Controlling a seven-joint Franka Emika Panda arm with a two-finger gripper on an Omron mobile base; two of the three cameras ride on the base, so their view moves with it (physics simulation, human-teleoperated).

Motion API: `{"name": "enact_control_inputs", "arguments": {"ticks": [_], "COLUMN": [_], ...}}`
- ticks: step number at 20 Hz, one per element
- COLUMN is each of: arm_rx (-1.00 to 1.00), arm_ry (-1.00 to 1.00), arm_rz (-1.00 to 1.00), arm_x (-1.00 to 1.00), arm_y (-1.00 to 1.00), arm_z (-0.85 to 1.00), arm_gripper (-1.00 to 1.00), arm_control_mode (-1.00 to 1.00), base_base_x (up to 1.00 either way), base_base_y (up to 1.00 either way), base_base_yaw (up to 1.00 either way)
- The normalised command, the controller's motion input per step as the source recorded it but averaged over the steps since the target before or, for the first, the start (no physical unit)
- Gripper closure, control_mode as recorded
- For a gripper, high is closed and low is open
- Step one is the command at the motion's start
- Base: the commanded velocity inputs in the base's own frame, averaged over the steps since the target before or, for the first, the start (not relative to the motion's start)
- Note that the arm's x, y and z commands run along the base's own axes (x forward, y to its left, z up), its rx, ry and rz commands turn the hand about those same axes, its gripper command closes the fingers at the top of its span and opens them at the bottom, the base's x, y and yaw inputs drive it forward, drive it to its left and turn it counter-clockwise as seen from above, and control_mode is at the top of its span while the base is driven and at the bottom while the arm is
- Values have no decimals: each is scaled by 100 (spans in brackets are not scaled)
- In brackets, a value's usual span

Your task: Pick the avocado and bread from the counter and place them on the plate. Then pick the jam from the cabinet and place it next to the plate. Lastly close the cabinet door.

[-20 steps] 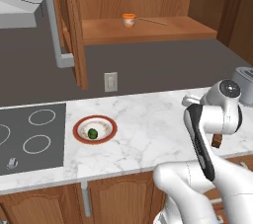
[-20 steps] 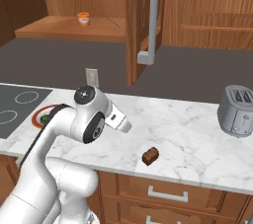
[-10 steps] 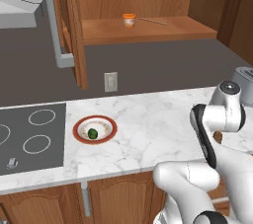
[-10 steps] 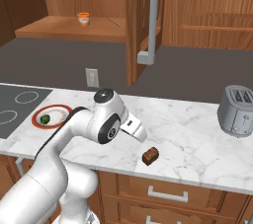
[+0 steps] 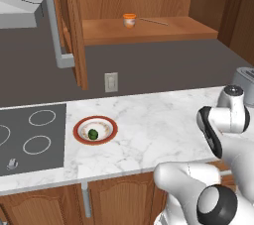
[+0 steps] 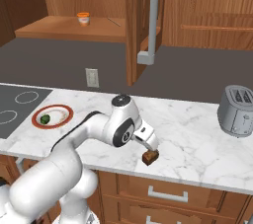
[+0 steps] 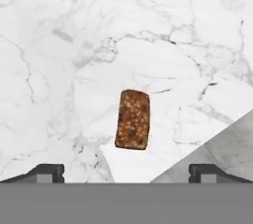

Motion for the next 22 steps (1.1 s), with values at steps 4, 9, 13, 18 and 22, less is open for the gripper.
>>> {"name": "enact_control_inputs", "arguments": {"ticks": [4,9,13,18,22], "arm_rx": [0,0,2,3,2], "arm_ry": [11,6,0,0,0], "arm_rz": [-1,-1,0,0,0], "arm_x": [4,9,12,12,14], "arm_y": [-18,-10,-15,-19,-11], "arm_z": [-53,-48,-41,-37,-29], "arm_gripper": [-100,-100,-100,-100,-100], "arm_control_mode": [-100,-100,-100,-100,-100], "base_base_x": [0,0,0,0,0], "base_base_y": [0,0,0,0,0], "base_base_yaw": [0,0,0,0,0]}}
